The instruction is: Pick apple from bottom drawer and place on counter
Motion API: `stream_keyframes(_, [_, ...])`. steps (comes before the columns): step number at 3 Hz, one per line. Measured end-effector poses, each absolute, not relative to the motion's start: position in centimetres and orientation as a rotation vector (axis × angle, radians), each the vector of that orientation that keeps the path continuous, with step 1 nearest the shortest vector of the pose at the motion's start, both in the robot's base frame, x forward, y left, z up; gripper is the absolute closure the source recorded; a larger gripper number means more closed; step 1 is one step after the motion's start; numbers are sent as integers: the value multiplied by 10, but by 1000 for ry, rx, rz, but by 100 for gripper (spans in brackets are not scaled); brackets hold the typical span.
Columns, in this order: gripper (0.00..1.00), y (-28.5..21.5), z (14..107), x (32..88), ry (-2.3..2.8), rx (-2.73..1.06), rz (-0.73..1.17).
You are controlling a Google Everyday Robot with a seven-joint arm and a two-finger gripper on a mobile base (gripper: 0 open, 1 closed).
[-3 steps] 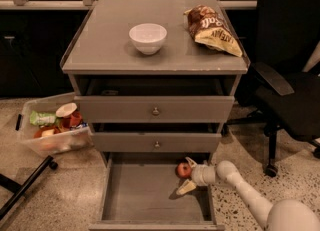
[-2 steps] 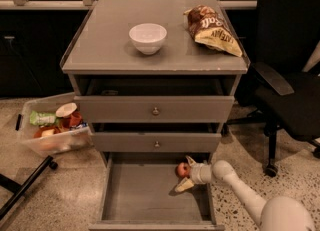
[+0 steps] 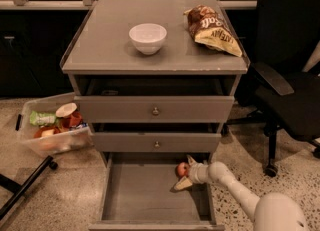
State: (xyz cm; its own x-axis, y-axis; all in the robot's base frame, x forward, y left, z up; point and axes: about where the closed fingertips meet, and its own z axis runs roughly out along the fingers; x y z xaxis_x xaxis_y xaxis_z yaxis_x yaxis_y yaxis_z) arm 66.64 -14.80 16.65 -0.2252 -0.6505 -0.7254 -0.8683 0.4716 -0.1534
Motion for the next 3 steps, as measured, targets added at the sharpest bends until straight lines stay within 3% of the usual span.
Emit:
stream_keyframes(1, [0, -146, 159, 672, 1990, -1271, 308])
stream_keyframes(2, [14, -146, 151, 676, 2023, -1280, 252])
stream_keyframes(3, [16, -149, 143, 683, 2063, -1287, 199])
